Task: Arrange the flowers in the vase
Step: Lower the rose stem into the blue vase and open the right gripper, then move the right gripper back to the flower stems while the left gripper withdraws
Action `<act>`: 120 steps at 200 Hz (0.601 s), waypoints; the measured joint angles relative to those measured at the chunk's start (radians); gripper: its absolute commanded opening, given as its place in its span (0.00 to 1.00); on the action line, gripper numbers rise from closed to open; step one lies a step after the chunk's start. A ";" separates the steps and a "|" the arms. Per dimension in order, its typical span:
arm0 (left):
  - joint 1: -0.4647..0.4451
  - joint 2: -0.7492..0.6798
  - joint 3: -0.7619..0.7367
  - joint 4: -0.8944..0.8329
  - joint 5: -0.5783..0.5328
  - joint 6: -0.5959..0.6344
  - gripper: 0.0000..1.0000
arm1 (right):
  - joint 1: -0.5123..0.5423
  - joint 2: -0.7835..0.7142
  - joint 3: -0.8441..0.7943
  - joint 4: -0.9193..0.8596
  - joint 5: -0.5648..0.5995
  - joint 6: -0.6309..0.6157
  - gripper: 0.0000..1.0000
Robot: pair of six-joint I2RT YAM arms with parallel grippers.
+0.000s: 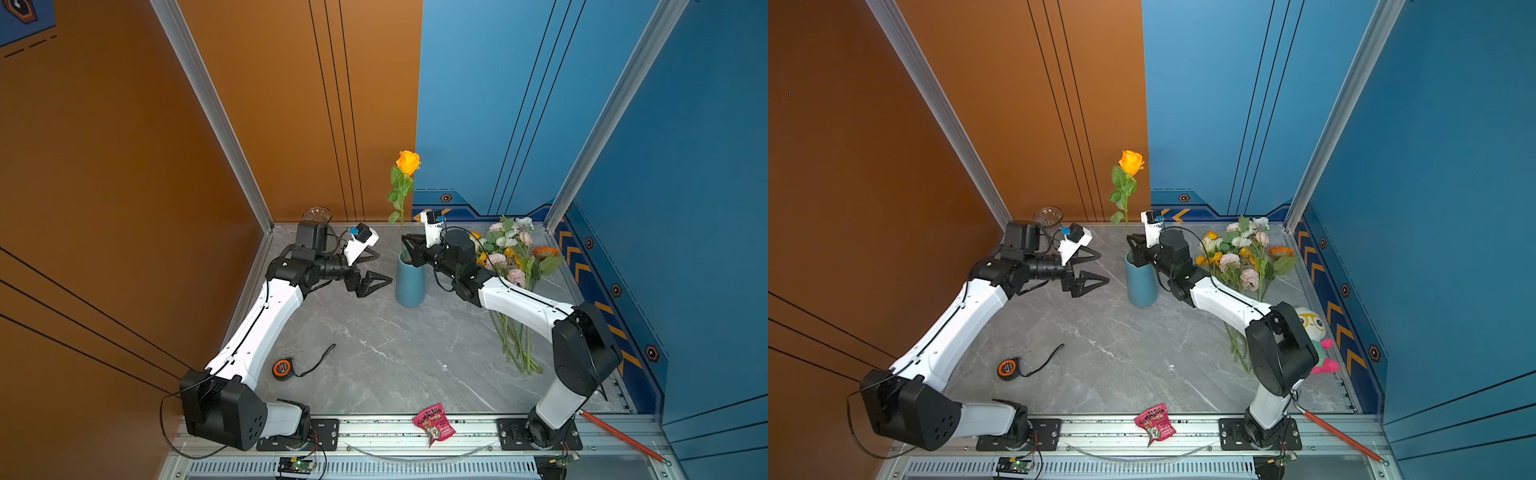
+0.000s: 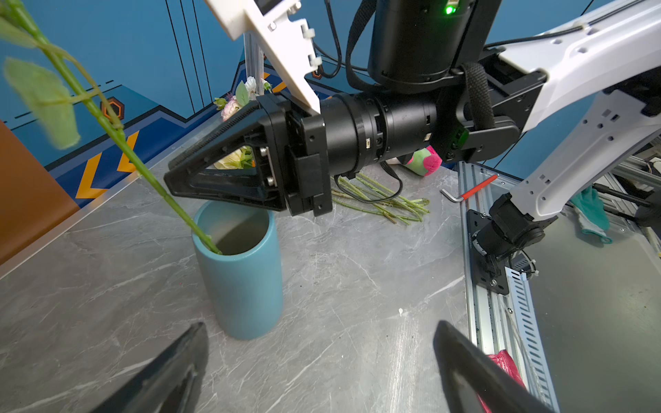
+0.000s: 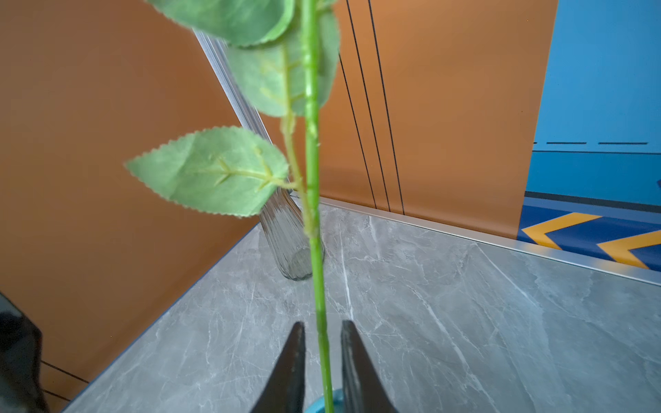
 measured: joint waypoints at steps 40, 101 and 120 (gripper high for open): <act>-0.006 0.012 0.000 0.000 0.003 -0.002 0.98 | 0.000 -0.021 -0.006 -0.037 0.005 -0.003 0.32; -0.083 0.007 -0.020 0.066 -0.056 -0.027 0.98 | 0.000 -0.231 -0.097 -0.139 0.084 -0.023 0.71; -0.146 -0.019 -0.086 0.151 -0.119 -0.049 0.98 | -0.004 -0.320 -0.119 -0.238 0.162 -0.019 0.74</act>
